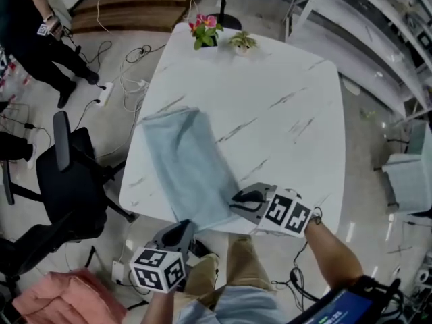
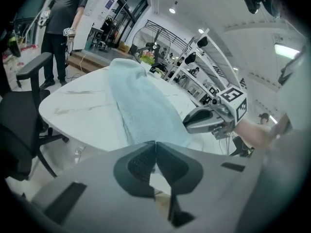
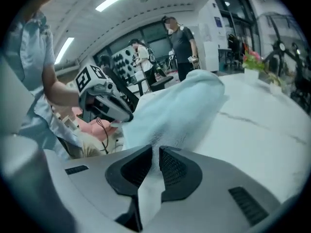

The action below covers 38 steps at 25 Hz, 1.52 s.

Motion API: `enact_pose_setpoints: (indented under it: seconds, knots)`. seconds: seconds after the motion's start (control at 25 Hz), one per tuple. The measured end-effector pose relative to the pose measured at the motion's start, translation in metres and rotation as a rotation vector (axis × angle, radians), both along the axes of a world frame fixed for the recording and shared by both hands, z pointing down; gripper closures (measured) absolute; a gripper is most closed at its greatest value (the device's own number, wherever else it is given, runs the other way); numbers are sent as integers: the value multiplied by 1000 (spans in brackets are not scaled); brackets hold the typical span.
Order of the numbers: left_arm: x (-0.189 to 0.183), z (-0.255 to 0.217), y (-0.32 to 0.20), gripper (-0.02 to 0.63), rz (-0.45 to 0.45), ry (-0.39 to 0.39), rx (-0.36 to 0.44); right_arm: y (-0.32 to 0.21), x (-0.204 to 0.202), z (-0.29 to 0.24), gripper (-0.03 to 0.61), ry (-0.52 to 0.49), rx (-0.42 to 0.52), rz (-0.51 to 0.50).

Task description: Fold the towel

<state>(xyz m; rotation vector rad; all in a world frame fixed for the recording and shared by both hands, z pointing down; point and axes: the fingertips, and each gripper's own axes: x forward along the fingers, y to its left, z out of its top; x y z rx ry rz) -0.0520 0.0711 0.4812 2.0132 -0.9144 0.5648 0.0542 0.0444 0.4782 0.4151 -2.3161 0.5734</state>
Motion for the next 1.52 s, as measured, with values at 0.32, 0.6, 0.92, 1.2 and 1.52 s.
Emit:
enact_pose_setpoints:
  seconds: [0.32, 0.6, 0.92, 1.2, 1.52]
  knots:
    - [52, -53, -23, 604, 74, 73, 81, -174, 8, -79, 486, 65, 340, 26]
    - [107, -20, -22, 604, 191, 119, -50, -238, -28, -45, 442, 152, 400, -325]
    - [106, -13, -21, 604, 196, 142, -97, -253, -47, -21, 557, 87, 347, -533]
    - [103, -11, -17, 604, 185, 164, -123, -267, -56, -37, 560, -117, 9, -500]
    - [103, -10, -16, 604, 180, 172, -124, -336, -58, 9, 558, 136, 163, -211]
